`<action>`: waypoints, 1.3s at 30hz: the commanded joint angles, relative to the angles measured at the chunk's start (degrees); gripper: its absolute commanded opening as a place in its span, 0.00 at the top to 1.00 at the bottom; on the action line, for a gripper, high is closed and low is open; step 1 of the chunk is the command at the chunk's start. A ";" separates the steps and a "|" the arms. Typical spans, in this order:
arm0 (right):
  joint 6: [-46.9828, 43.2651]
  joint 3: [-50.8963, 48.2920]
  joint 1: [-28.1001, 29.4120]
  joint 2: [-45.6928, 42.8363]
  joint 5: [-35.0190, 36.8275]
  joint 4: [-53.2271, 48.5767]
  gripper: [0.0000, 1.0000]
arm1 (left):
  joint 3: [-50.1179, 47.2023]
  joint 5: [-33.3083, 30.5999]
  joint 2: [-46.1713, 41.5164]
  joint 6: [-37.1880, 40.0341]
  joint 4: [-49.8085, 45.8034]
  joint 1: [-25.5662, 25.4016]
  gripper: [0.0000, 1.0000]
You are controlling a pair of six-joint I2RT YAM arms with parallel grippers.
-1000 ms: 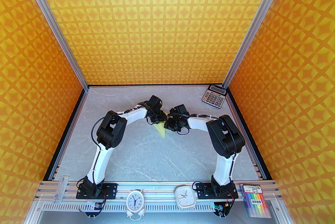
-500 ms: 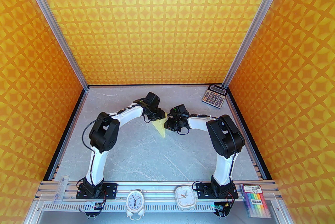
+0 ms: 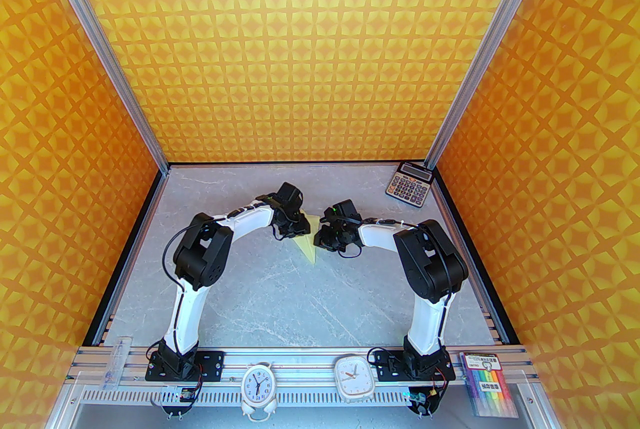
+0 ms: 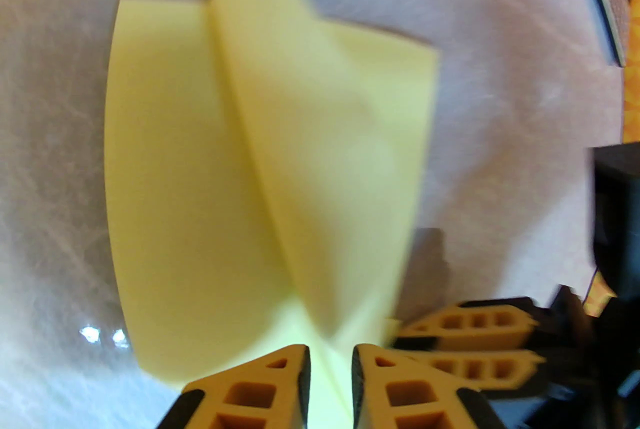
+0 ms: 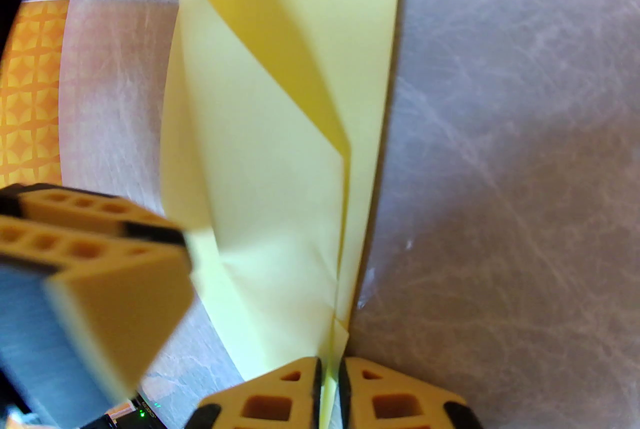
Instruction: Fold a paper plane with a square sheet of paper (fold left side to right side)
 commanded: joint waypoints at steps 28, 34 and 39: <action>-1.01 -1.84 0.43 2.18 1.68 2.16 0.85 | -6.45 7.83 -1.57 -10.61 12.82 -0.65 0.92; -1.03 -2.21 0.42 2.00 1.35 2.43 0.85 | -5.65 6.82 0.56 -8.78 10.38 -0.58 0.92; -1.03 -2.63 0.42 0.96 1.38 2.76 0.85 | -5.58 6.60 1.49 -8.23 8.99 -0.54 0.92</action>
